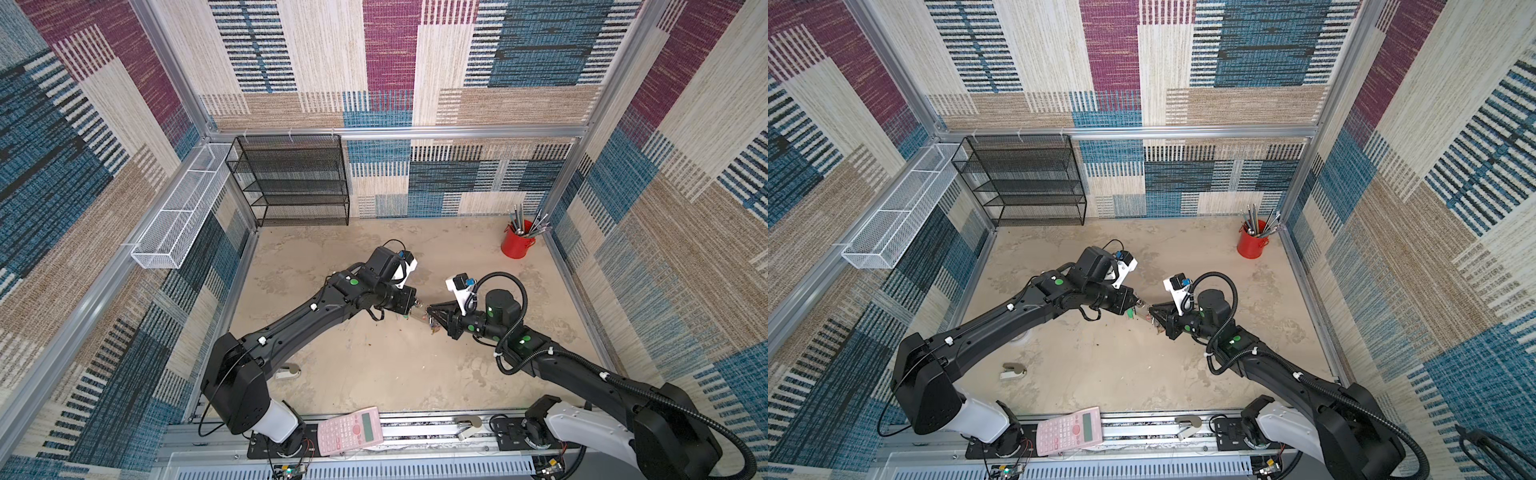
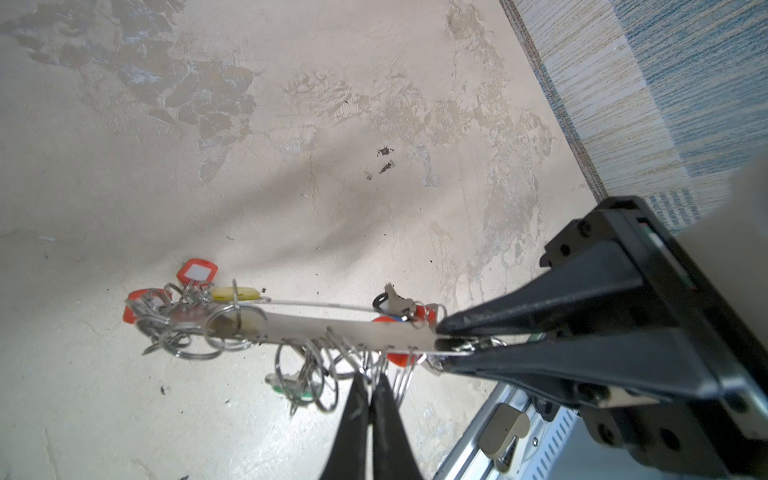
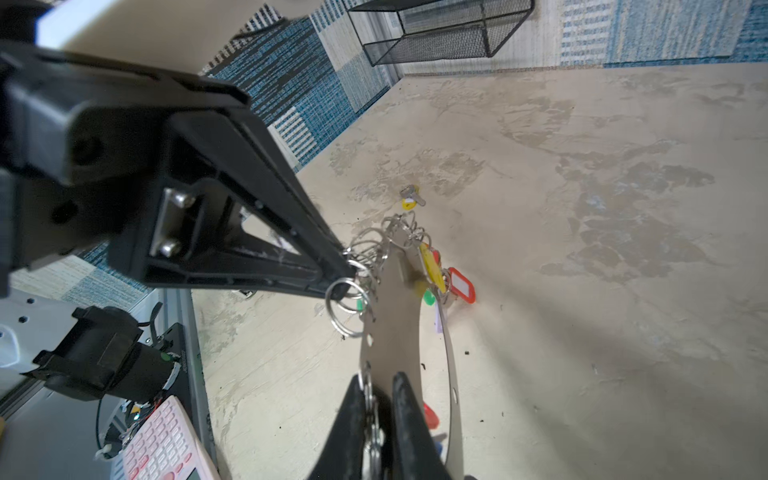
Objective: Put the keys on the keyring
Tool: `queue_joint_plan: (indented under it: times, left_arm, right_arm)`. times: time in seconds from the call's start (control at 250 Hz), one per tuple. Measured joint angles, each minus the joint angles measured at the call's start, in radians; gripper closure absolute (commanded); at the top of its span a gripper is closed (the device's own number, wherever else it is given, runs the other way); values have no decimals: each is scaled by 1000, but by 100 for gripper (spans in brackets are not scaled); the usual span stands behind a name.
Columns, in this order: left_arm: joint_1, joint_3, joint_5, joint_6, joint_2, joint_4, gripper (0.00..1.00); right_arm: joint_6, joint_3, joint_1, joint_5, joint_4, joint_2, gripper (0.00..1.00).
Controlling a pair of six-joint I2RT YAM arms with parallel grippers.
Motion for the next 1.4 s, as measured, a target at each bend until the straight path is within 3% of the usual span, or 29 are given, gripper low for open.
queue_joint_plan:
  times: [0.248,0.448,0.836,0.988,1.164,1.4]
  left_arm:
    - [6,-8,3,0,-2,2,100]
    - [14,-23,9,0,-2,22,100]
    - [83,-144,59,-54,-86,129,75]
    - [111,-212,90,-83,-122,176,71]
    - [129,-261,154,-104,-136,238,68]
    - [126,-315,332,-151,-72,377,66]
  right_arm:
    - [-14,2,13,10,8,19,100]
    - [-18,2,15,18,9,23,100]
    - [-13,1,13,68,-19,19,100]
    - [-13,0,14,76,-25,19,100]
    - [-13,0,14,79,-24,21,100]
    - [-10,0,14,79,-19,27,100]
